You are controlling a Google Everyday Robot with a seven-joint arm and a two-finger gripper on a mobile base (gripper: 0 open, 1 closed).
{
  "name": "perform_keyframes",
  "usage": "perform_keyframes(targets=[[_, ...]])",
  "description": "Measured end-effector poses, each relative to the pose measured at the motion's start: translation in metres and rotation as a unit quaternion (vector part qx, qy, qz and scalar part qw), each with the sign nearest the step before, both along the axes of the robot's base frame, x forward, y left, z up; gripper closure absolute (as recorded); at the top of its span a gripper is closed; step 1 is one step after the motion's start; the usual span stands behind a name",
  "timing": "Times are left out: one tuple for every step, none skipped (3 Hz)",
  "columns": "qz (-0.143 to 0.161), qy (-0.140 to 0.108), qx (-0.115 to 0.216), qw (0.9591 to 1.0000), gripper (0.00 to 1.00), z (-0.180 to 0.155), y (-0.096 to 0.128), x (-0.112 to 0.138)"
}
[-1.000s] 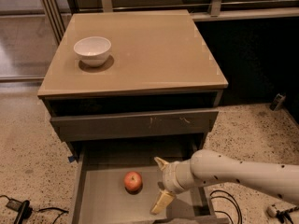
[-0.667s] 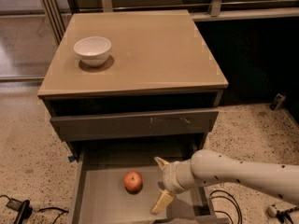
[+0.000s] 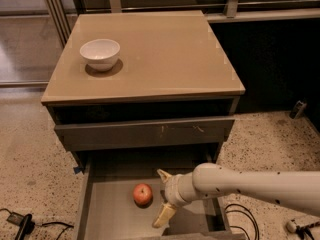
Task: Pick apple from middle drawer and place on counter
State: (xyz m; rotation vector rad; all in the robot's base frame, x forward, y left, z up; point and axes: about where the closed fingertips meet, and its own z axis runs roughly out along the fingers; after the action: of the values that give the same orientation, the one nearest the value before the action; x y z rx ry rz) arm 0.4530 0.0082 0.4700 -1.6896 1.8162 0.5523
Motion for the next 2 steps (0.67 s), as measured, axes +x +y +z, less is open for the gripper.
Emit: perform_keyframes(targets=[[0.000, -0.013, 0.013, 0.9998, 0.00, -0.034, 0.024, 0.025], [0.011, -0.010, 0.048, 0.9987, 0.00, -0.072, 0.059, 0.053]])
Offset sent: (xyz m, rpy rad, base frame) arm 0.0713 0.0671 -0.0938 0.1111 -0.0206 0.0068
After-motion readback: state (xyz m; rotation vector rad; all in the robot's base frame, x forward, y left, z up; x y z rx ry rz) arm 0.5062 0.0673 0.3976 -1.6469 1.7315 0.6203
